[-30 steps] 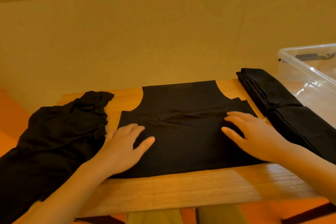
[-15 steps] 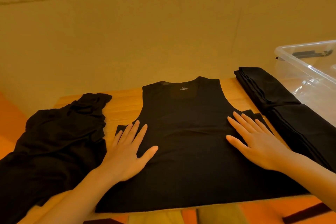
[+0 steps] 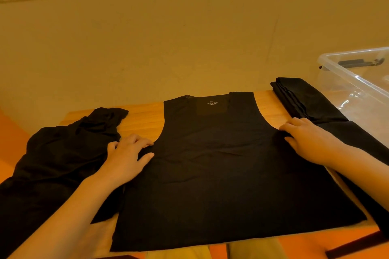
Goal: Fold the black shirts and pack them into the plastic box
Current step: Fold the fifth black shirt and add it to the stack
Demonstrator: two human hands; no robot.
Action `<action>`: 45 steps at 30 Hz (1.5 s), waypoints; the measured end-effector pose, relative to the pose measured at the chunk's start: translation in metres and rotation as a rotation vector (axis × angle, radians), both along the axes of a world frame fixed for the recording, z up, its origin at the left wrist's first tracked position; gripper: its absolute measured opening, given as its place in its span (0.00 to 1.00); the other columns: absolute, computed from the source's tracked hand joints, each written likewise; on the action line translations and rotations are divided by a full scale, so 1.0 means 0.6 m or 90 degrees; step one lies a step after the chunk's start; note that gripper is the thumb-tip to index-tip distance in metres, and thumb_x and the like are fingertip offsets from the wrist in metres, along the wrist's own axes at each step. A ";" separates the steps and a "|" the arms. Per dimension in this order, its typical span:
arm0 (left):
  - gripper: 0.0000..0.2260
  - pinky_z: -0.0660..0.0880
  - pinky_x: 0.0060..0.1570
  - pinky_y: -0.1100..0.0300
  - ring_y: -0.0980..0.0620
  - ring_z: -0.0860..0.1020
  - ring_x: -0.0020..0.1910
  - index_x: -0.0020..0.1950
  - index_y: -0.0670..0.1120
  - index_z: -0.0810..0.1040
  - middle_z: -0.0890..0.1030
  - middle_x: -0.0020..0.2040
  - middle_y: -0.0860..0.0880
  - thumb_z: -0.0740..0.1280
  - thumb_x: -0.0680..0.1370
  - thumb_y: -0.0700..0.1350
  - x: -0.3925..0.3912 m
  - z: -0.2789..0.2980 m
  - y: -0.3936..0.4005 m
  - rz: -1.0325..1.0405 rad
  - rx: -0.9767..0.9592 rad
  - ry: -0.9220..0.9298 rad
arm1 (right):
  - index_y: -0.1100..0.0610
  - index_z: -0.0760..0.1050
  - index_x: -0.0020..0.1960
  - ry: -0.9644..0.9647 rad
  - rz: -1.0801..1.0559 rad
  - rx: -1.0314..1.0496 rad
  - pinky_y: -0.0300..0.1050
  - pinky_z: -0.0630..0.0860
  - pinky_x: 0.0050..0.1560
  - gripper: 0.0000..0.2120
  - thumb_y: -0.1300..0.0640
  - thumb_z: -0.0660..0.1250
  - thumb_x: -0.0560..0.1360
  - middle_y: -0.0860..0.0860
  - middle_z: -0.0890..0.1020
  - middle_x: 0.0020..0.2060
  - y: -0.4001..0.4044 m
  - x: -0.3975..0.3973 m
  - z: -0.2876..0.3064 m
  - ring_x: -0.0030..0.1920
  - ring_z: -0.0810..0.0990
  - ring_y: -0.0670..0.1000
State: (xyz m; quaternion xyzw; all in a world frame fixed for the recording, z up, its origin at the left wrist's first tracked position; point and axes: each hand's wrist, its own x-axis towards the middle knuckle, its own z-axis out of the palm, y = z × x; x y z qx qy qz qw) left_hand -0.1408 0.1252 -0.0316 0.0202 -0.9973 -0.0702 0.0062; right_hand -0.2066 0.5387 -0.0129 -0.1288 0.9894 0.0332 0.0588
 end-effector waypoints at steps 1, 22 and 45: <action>0.18 0.53 0.68 0.51 0.54 0.62 0.70 0.71 0.59 0.67 0.66 0.70 0.55 0.59 0.81 0.55 0.005 -0.004 -0.004 -0.020 -0.004 0.002 | 0.52 0.64 0.72 0.002 0.016 0.011 0.45 0.67 0.67 0.20 0.53 0.57 0.81 0.50 0.68 0.69 0.002 0.004 -0.003 0.68 0.66 0.50; 0.10 0.65 0.64 0.51 0.56 0.75 0.54 0.57 0.55 0.79 0.76 0.51 0.59 0.69 0.76 0.51 0.048 0.001 -0.028 -0.008 0.089 0.063 | 0.53 0.68 0.69 0.011 0.016 -0.047 0.43 0.70 0.63 0.19 0.57 0.63 0.79 0.51 0.72 0.64 0.023 0.037 -0.009 0.61 0.73 0.49; 0.07 0.70 0.60 0.49 0.56 0.77 0.45 0.44 0.57 0.76 0.78 0.40 0.58 0.73 0.72 0.54 0.053 0.032 -0.018 0.065 0.097 0.069 | 0.52 0.73 0.52 -0.009 -0.052 -0.374 0.31 0.68 0.39 0.07 0.56 0.68 0.75 0.45 0.76 0.42 0.039 0.047 0.016 0.43 0.75 0.42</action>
